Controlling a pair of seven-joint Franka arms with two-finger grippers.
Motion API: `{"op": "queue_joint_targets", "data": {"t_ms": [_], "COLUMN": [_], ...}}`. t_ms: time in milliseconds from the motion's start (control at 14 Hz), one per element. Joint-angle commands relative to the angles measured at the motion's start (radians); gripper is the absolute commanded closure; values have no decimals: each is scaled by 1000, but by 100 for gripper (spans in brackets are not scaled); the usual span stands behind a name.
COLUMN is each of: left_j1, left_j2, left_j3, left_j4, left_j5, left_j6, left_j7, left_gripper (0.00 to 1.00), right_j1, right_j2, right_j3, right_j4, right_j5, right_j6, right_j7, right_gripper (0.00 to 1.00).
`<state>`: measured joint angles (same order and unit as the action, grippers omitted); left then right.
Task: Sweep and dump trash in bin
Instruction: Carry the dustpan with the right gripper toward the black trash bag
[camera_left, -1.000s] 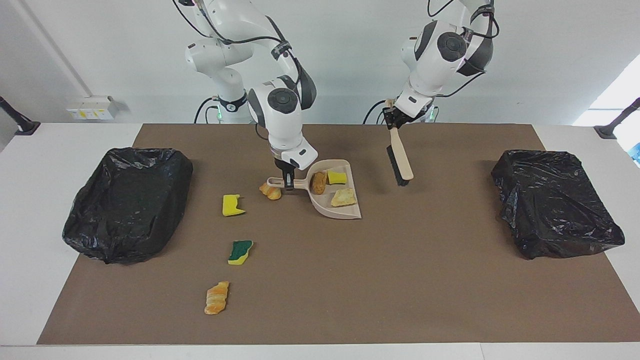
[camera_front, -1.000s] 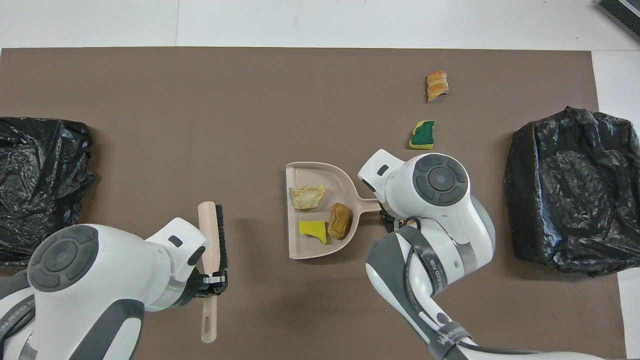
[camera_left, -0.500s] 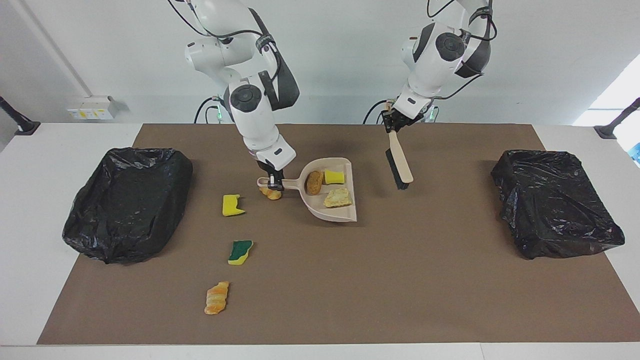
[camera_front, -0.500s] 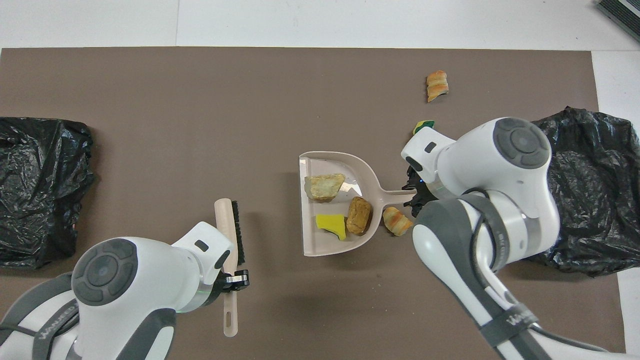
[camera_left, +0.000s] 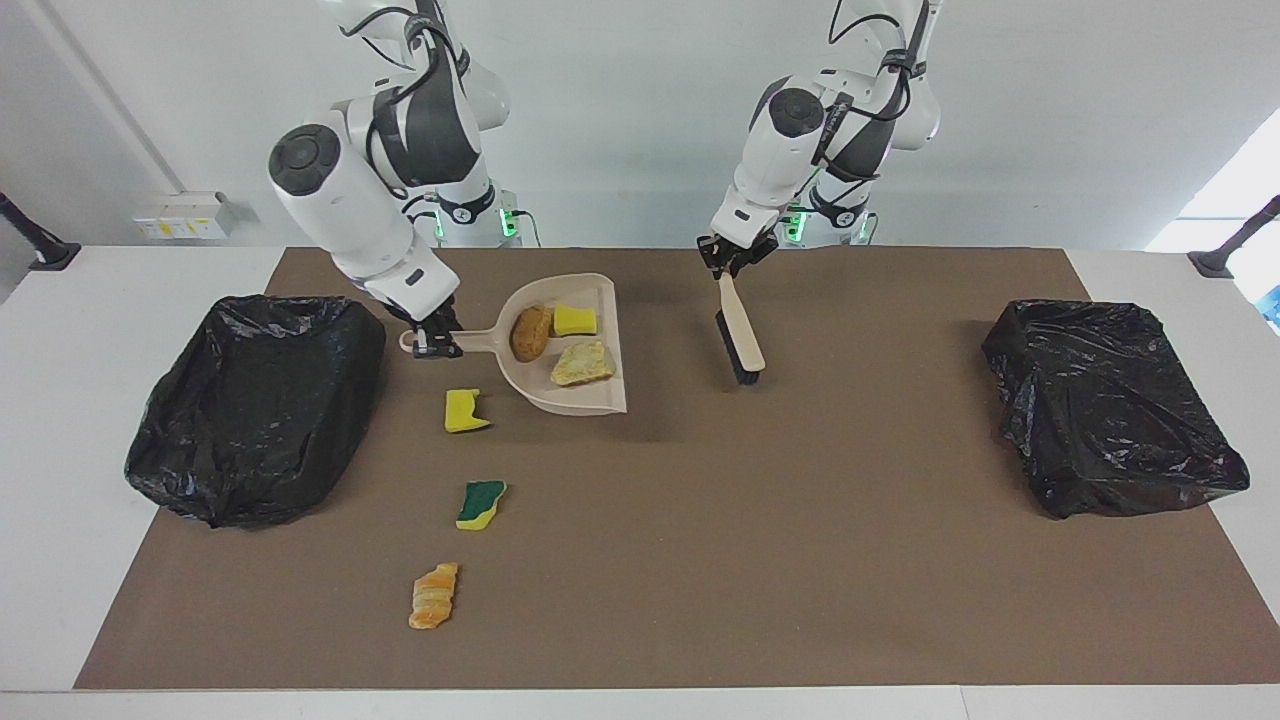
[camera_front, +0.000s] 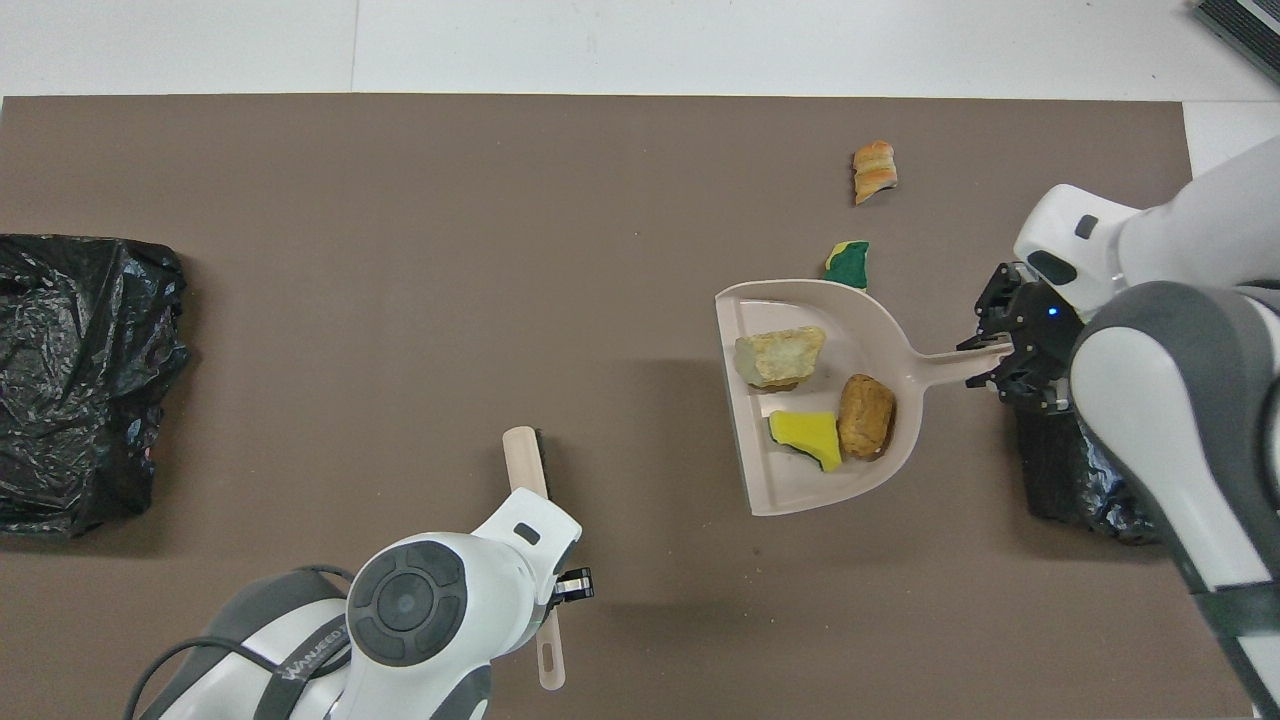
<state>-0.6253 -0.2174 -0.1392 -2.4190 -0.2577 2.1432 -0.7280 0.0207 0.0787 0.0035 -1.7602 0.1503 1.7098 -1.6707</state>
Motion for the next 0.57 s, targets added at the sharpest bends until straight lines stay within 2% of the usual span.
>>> {"op": "queue_joint_targets", "data": {"t_ms": [0, 357, 429, 500], "left_j1": [-57, -68, -65, -60], "left_j2": [38, 59, 59, 59], "left_j3": [13, 13, 13, 13], "left_j4": [-18, -31, -34, -34], "left_j5": [21, 21, 21, 21], "left_j6": [76, 104, 101, 96], "left_j7": [-43, -47, -47, -45], "left_gripper": [100, 100, 67, 18], "right_j1": [-96, -286, -333, -362], "right_j2": [-33, -45, -45, -45], "right_j3": [9, 6, 7, 6], "right_j4": [13, 18, 18, 18], "right_j5": [-34, -129, -139, -150], "right_j6": [-47, -39, -35, -13], "right_j7": [-95, -242, -270, -287], "right_gripper": [100, 100, 100, 100]}}
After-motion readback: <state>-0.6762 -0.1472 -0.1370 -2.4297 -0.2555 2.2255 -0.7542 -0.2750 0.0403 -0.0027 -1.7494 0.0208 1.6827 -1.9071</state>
